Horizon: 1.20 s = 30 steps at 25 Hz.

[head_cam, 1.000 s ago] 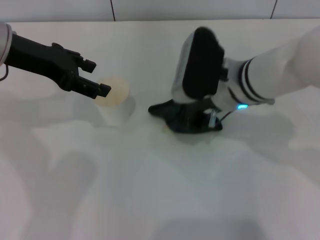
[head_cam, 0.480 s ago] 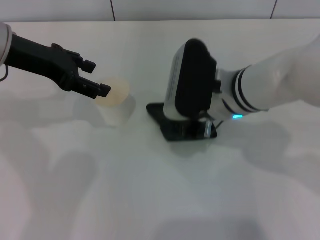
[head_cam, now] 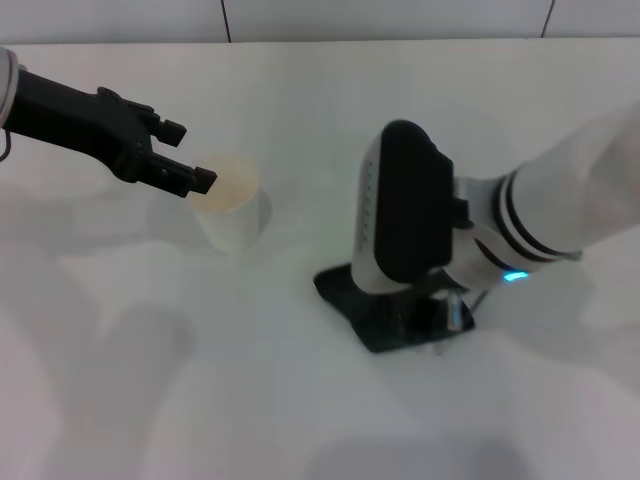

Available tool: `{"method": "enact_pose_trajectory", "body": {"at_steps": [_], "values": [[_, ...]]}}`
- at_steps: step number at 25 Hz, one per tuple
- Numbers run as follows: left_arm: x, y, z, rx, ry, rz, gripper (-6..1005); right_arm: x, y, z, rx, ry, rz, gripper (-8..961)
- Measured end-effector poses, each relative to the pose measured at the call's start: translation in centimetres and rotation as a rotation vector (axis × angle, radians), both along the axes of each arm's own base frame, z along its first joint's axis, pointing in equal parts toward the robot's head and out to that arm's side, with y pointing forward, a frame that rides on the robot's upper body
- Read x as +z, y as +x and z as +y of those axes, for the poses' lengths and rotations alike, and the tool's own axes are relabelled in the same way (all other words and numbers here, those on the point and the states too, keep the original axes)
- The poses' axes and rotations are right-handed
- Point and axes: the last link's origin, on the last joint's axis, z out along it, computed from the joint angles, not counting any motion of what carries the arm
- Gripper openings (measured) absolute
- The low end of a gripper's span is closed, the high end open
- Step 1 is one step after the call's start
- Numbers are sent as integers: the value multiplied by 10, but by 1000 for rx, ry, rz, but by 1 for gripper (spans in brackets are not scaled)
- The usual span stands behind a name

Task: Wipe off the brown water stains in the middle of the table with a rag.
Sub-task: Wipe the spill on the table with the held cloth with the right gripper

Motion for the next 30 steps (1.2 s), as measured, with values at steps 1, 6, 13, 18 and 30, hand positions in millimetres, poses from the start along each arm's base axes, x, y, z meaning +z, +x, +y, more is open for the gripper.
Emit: {"method": "enact_pose_trajectory", "body": {"at_steps": [1,6,13,18,30], "values": [[0,0,0,0,2,1,842,2,2,-3,-7,-10,-10,48],[0,0,2,-3,7,5,842,5,0,-9,6,-28,-22,48],[-1,0,3,-3,10,9,842,2,-7,12,80,86,40,48],[-1,1,3,-4,10,9,842,-6,-14,22,136,134,97,48],[-2,2,5,-8,14,10,843,-23,-8,52,250,260,145,48]]}}
